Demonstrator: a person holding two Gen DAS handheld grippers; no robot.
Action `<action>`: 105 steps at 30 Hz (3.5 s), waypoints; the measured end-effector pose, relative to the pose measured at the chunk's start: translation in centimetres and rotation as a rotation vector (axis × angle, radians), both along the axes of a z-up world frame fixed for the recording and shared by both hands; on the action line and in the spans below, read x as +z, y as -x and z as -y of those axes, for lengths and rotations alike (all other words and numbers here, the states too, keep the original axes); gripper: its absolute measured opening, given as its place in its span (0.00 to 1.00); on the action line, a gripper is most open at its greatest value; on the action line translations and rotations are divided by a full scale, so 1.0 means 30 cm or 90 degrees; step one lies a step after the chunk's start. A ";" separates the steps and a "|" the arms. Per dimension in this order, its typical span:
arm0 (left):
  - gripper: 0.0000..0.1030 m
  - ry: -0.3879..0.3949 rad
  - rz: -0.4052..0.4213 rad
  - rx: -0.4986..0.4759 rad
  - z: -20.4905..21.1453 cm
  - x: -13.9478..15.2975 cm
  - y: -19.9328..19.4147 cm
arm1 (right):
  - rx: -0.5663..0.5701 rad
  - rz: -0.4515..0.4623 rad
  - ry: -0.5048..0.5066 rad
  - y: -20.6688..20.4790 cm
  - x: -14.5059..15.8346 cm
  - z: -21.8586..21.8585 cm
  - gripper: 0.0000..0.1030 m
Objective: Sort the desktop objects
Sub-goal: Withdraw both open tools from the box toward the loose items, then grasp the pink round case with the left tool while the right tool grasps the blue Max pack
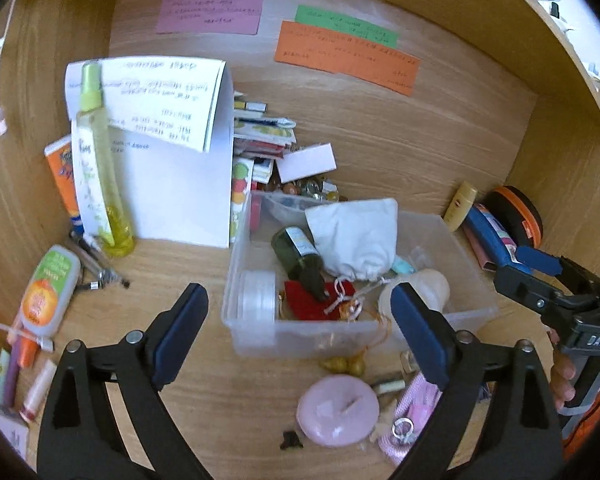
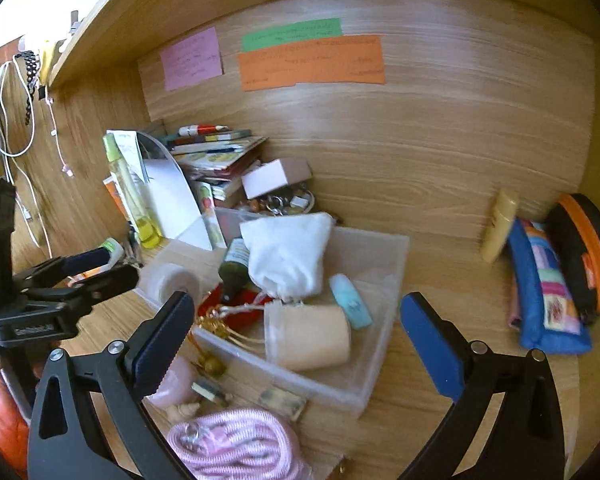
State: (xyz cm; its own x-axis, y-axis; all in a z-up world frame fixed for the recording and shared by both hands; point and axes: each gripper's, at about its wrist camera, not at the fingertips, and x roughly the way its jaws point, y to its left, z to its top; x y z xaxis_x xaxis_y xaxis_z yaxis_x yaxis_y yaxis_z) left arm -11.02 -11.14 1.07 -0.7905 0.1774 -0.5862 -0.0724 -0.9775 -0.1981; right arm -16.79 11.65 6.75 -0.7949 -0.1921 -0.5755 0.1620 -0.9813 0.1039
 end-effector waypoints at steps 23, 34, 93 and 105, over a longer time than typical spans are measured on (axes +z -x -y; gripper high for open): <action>0.91 0.039 0.102 0.001 0.007 -0.216 -0.135 | -0.166 0.072 -0.028 -0.256 -0.190 -0.209 1.00; 0.91 0.091 0.117 -0.040 -0.043 -0.260 -0.153 | -0.142 0.103 -0.014 -0.288 -0.243 -0.204 0.98; 0.78 0.122 0.162 -0.089 -0.154 -0.299 0.010 | -0.028 0.174 -0.041 -0.303 -0.304 -0.145 0.36; 0.61 0.113 0.157 -0.082 -0.151 -0.299 0.020 | -0.021 0.179 -0.098 -0.283 -0.341 -0.113 0.37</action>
State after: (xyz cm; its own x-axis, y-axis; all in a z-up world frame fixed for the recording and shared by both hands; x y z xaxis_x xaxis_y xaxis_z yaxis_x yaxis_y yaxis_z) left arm -11.61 -6.61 -7.89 -0.5983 0.1456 -0.7880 -0.1694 -0.9841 -0.0532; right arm -8.30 15.04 -3.49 -0.6050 -0.0621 -0.7938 0.1155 -0.9933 -0.0103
